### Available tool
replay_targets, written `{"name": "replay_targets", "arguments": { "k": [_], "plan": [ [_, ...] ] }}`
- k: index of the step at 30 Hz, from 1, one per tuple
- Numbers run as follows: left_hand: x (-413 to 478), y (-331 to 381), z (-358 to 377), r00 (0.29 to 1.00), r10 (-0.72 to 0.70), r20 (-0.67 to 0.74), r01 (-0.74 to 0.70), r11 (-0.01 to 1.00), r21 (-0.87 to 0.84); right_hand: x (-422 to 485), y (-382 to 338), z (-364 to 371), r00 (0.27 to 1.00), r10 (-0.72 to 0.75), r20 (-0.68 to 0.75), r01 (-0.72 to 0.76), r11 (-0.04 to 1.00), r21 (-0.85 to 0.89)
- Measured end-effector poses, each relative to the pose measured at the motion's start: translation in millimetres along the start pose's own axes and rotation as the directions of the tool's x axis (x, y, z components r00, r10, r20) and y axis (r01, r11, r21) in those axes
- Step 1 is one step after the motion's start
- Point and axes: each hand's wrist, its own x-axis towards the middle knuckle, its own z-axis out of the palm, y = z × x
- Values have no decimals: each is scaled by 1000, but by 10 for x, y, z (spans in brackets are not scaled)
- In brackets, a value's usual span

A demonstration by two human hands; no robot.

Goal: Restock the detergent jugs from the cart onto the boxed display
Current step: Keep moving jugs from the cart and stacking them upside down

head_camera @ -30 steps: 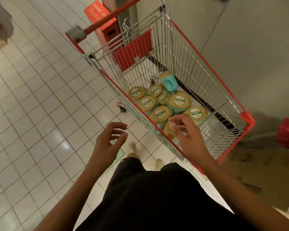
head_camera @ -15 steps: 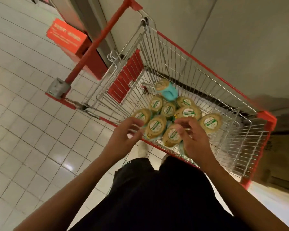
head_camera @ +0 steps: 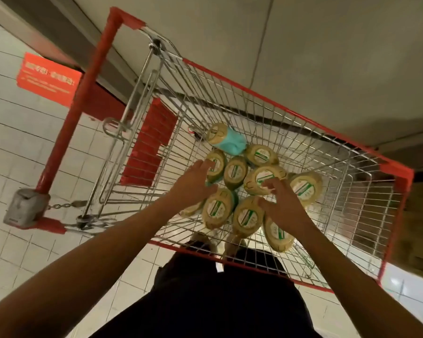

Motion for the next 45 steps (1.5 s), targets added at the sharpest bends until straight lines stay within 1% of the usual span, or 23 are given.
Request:
{"name": "replay_targets", "arguments": {
  "k": [3,5,8,9,12,14,16,19,21,22,24,26,29,32,34,37,42,45],
  "plan": [
    [500,-51,54,1000,-6,17,3,990,139,408,138,46,999,7,48,1,988,-155],
    [837,-135,117,999,-31,39,21,970,241,668,251,92,996,24,82,0,960,-281],
    [1357,-329,237,996,-54,75,22,927,373,1044,468,141,988,105,113,-35,868,-495],
    [1517,-407,284,994,-56,91,13,910,415,1141,560,160,987,119,105,-46,845,-533],
    [2027,-650,373,994,-30,106,-35,825,564,1382,839,210,988,136,76,-65,805,-589],
    [2363,-815,418,995,-9,103,-57,784,618,1494,1010,260,982,151,112,-44,763,-645],
    [2676,-961,478,992,0,125,-82,752,654,1577,1145,312,974,152,171,11,718,-696],
    [3048,-1172,586,982,55,181,-168,696,698,1653,1301,350,975,114,190,49,724,-688],
    [3210,-1288,634,974,117,196,-223,658,719,1701,1365,377,980,68,187,81,723,-686],
    [3275,-1337,664,969,161,187,-246,659,711,1721,1380,395,983,50,179,90,717,-691],
    [3389,-1428,710,960,241,144,-274,697,663,1765,1382,440,985,36,168,93,710,-698],
    [3488,-1526,736,957,265,120,-277,699,659,1810,1365,488,985,28,170,100,709,-698],
    [3588,-1594,722,942,302,147,-320,678,662,1864,1350,537,984,-4,177,131,686,-716],
    [3615,-1574,697,935,311,170,-343,666,662,1869,1334,529,984,14,176,125,643,-755],
    [3571,-1548,685,934,298,196,-349,654,671,1857,1306,529,981,46,189,118,633,-765],
    [3470,-1503,669,937,283,205,-346,663,664,1847,1237,554,971,92,219,118,612,-782],
    [3136,-1338,664,943,300,142,-324,742,587,1839,1096,524,972,102,210,111,589,-801],
    [2873,-1170,632,956,262,131,-291,793,535,1795,935,498,978,116,172,69,598,-799]
  ]
}}
